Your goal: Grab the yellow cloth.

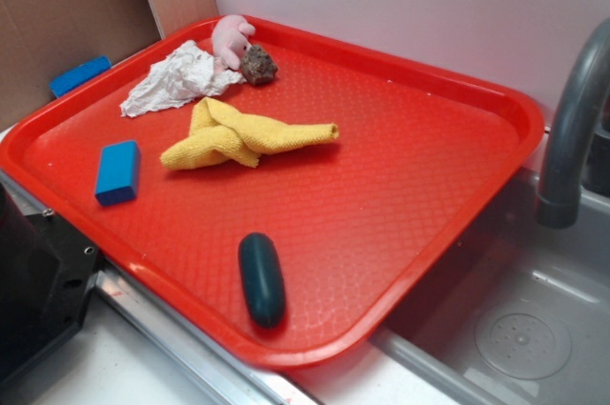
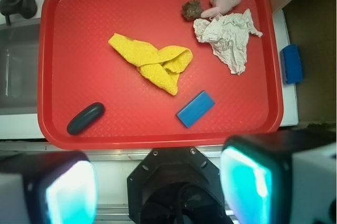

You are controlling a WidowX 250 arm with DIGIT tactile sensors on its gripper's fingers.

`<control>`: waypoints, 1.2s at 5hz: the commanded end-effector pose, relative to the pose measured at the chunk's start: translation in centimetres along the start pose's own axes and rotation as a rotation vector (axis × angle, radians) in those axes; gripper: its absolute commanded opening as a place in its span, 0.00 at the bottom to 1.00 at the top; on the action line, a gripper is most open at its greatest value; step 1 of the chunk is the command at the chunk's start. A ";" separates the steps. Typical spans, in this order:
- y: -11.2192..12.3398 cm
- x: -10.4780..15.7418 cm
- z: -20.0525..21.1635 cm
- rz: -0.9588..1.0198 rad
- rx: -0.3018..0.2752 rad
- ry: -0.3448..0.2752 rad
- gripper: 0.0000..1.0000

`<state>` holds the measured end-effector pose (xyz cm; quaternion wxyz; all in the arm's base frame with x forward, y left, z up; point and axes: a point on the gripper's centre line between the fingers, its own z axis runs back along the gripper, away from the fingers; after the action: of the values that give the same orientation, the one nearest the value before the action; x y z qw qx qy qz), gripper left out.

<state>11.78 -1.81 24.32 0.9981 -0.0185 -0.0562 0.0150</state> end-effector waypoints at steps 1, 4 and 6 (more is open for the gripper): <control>0.0 0.0 0.0 0.000 0.000 0.000 1.00; -2.6 10.5 -16.2 -0.653 0.087 -0.051 1.00; -2.5 9.1 -23.1 -0.712 0.015 0.020 1.00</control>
<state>23.26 -4.04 2.07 0.9433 0.0071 -0.0369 -0.3298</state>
